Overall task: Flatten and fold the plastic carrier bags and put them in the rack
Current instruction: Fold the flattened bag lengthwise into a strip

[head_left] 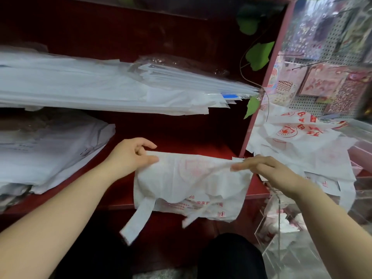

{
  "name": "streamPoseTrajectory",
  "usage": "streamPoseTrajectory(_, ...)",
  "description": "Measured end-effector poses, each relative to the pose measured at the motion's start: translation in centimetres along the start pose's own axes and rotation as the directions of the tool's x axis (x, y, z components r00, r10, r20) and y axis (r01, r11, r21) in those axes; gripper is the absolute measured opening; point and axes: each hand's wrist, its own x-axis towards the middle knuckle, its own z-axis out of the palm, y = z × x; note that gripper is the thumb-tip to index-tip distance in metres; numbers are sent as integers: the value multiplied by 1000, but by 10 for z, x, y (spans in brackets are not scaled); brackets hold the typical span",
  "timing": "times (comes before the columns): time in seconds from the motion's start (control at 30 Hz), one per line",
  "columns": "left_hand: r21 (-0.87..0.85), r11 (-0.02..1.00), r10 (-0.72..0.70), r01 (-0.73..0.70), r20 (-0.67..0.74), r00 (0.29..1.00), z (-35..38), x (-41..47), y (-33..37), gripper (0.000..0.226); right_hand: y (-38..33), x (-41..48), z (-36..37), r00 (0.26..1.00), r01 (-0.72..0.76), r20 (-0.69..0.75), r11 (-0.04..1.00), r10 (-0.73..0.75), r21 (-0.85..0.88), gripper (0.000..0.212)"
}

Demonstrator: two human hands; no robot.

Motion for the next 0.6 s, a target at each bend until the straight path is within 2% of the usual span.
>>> streamPoseTrajectory(0.07, 39, 999, 28, -28, -5, 1000, 4, -3, -1, 36, 1, -1, 2, 994, 37, -99, 999, -37, -2, 17)
streamPoseTrajectory(0.13, 16, 1000, 18, -18, -47, 999, 7, -4, -2, 46, 5, 1, 5, 963, 59, -261, 998, -63, -25, 20)
streamPoseTrajectory(0.2, -116, 993, -31, 23, -70, 997, 9, -5, -2, 65, 9, 2, 8, 933, 47, -359, 998, -27, 47, 20)
streamPoseTrajectory(0.27, -238, 967, -110, 92, -64, 992, 9, -3, -3, 70, 16, 6, 11, 907, 37, -421, 992, 17, 121, 20)
streamPoseTrajectory(0.43, -449, 854, -267, 263, 55, 962, 11, 6, -13, 29, 35, 22, 16, 885, -29, -427, 935, 189, 353, 28)
streamPoseTrajectory(0.6, -416, 866, -307, 277, -5, 952, 22, 25, -34, 18, 48, 49, 25, 866, -82, -417, 899, 278, 430, 20)
